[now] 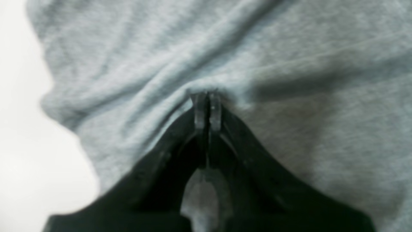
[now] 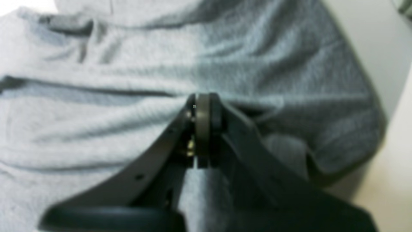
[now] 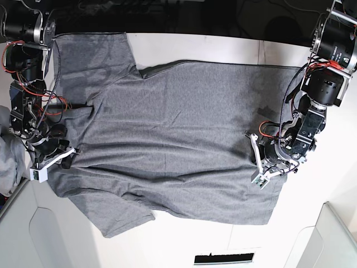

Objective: Layout the t-shirt on the table in an organized manner, then fold the t-shirt properly
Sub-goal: 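Release the shirt and move both grippers to the collar edge, then grasp the collar-side edge of the shirt with both grippers, then lift the collar edge with both grippers and pull it away from the hem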

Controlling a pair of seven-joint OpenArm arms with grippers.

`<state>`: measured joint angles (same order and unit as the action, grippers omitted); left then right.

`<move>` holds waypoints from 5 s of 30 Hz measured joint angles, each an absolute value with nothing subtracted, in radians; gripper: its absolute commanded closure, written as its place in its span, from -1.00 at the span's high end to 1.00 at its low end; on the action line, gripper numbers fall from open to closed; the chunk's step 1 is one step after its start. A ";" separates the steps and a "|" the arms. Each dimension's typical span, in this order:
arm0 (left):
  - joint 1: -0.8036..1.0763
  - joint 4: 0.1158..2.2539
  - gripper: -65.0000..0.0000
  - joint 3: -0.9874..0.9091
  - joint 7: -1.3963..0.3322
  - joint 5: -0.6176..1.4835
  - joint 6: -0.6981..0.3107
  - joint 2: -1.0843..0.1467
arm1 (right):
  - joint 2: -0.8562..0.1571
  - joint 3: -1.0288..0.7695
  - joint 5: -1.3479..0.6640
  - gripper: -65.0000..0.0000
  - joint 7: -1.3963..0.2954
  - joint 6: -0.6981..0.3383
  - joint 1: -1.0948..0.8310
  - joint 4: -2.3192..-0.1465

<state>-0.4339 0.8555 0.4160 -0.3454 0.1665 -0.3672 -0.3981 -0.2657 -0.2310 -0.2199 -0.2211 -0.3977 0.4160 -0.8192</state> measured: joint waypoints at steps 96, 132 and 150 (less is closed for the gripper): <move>0.464 1.413 0.22 -0.226 -0.545 0.730 -0.633 -0.590 | -0.401 -0.461 -0.790 0.16 -0.569 -0.573 -0.487 -1.390; 0.379 1.344 -0.37 -0.196 -0.482 0.684 -0.591 -0.538 | -0.402 -0.407 -0.805 0.04 -0.565 -0.580 -0.484 -1.392; 0.392 1.404 -1.00 -0.196 -0.519 0.694 -0.685 -0.550 | -0.335 -0.432 -0.777 -1.00 -0.634 -0.574 -0.541 -1.608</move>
